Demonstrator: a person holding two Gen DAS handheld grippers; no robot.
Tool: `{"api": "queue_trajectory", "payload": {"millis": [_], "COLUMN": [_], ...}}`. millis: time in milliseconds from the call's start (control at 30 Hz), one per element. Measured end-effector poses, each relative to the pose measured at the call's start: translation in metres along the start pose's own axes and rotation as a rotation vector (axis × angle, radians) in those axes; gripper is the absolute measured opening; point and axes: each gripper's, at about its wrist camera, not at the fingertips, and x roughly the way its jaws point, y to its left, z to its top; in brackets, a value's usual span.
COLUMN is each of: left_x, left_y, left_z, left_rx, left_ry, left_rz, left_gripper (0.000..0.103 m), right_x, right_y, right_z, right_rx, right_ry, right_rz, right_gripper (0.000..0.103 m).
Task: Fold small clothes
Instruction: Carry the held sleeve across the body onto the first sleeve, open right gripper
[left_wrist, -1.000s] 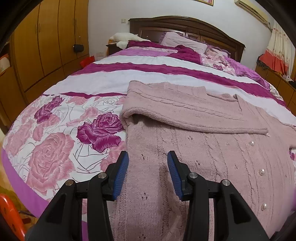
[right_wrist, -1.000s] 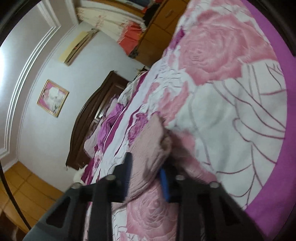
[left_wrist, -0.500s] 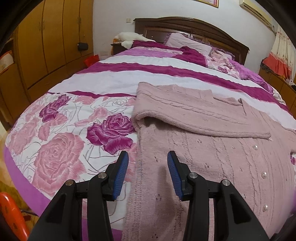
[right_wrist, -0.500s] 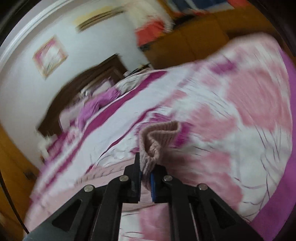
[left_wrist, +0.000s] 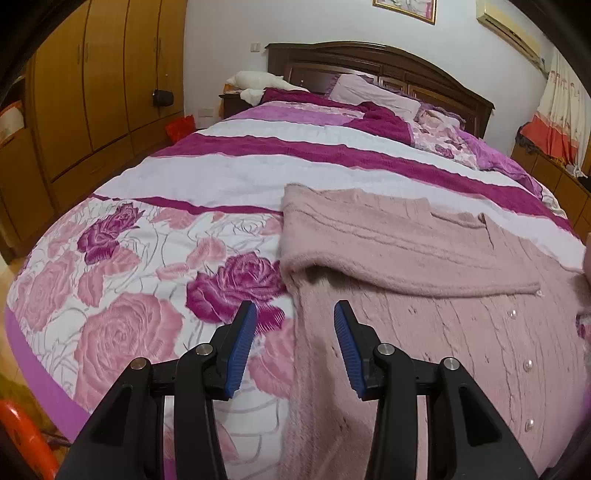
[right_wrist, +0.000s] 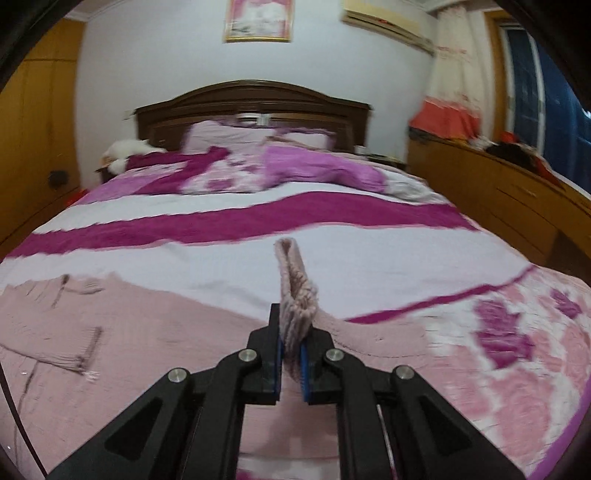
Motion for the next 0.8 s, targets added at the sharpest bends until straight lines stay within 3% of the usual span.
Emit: {"api": "queue_trajectory", "payload": {"millis": [233,433,667,800], "left_x": [0.006,0.006,0.005,0.006], "left_y": [0.019,0.029,0.030,0.030], "left_z": [0.002,0.000,-0.002,-0.003], "left_rx": [-0.040,-0.067,-0.070,-0.083], "left_ry": [-0.005,0.002,-0.015,-0.020], "left_rz": [0.004,0.008,0.037,0.047], "left_gripper": [0.020,0.020,0.020,0.020], "right_x": [0.023,0.022,0.002,-0.005], "right_y": [0.086,0.135,0.165,0.188], "right_z": [-0.016,-0.016,-0.001,0.005], "right_rx": [-0.026,-0.035,0.011,-0.040], "right_ry": [0.030,0.010,-0.062,-0.082], "right_rz": [0.108,0.169,0.252,0.263], "right_gripper": [0.007,0.007,0.007,0.007]}}
